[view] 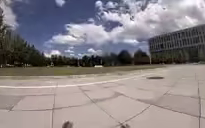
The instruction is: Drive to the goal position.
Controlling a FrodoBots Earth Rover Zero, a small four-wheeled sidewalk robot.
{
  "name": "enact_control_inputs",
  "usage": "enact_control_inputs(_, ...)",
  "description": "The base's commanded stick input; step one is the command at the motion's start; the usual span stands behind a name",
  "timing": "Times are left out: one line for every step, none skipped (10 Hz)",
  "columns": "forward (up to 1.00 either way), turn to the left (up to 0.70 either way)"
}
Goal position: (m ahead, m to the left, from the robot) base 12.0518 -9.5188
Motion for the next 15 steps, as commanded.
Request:
enact_control_inputs(0.70,-0.08)
enact_control_inputs(0.70,0.00)
enact_control_inputs(0.70,0.00)
enact_control_inputs(0.70,0.00)
enact_control_inputs(0.70,0.00)
enact_control_inputs(0.70,0.00)
enact_control_inputs(0.70,0.00)
enact_control_inputs(0.70,0.00)
enact_control_inputs(0.70,0.00)
enact_control_inputs(0.70,0.00)
enact_control_inputs(0.70,0.00)
enact_control_inputs(0.70,0.00)
enact_control_inputs(0.70,0.00)
enact_control_inputs(0.70,0.00)
enact_control_inputs(0.70,0.00)
